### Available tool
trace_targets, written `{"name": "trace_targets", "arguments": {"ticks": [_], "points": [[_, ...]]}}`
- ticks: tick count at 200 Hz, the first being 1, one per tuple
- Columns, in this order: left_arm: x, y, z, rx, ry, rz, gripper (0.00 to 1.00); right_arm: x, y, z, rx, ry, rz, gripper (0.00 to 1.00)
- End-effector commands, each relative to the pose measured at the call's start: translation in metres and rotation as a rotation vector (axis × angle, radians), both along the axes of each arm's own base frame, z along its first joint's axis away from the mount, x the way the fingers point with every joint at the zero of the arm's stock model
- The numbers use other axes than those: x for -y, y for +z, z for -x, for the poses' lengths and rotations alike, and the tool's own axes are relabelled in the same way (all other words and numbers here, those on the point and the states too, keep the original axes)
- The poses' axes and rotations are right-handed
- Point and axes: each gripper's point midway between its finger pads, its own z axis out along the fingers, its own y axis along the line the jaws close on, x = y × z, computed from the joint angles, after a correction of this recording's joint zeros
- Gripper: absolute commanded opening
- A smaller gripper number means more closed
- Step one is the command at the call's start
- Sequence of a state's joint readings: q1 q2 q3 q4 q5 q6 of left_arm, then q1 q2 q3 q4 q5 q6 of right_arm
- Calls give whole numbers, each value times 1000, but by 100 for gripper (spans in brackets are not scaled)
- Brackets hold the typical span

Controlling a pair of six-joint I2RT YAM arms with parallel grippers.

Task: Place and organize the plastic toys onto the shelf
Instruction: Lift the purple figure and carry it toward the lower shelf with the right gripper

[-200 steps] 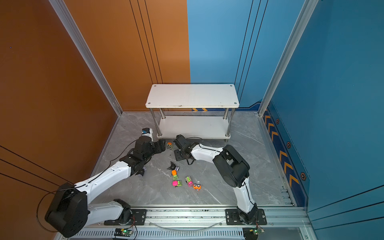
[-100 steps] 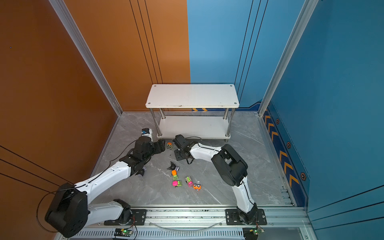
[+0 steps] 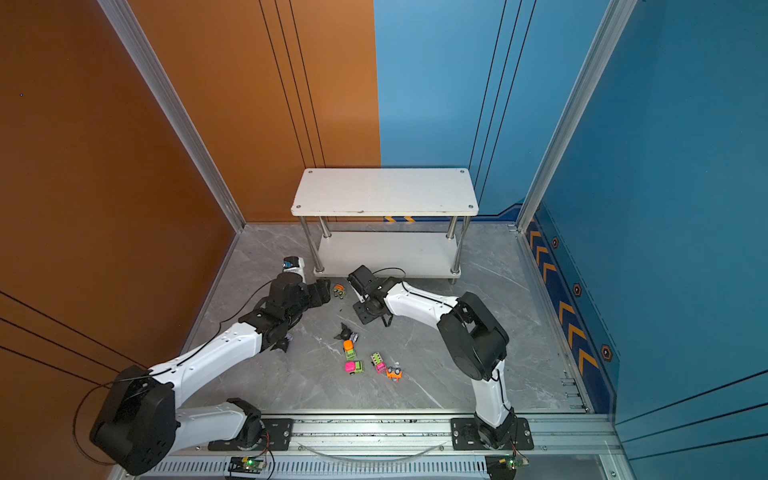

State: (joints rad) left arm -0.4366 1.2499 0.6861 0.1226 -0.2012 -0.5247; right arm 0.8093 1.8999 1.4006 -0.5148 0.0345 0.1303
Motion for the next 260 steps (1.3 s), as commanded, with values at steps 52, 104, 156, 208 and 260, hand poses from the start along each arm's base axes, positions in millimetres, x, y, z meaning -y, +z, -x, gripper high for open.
{"name": "trace_targets", "arguments": {"ticks": [52, 104, 156, 208, 260], "points": [[1, -2, -3, -6, -5, 20, 82, 86, 40, -11, 166, 28, 298, 14], [-1, 0, -1, -7, 0, 8, 82, 130, 46, -61, 180, -79, 250, 13], [1, -6, -3, -25, -1, 5, 82, 164, 42, -93, 183, -164, 249, 13], [9, -9, -7, -39, -16, 9, 82, 189, 38, -114, 204, -264, 244, 13], [13, -13, -9, -50, -25, 4, 82, 206, 38, -129, 213, -346, 226, 13]]}}
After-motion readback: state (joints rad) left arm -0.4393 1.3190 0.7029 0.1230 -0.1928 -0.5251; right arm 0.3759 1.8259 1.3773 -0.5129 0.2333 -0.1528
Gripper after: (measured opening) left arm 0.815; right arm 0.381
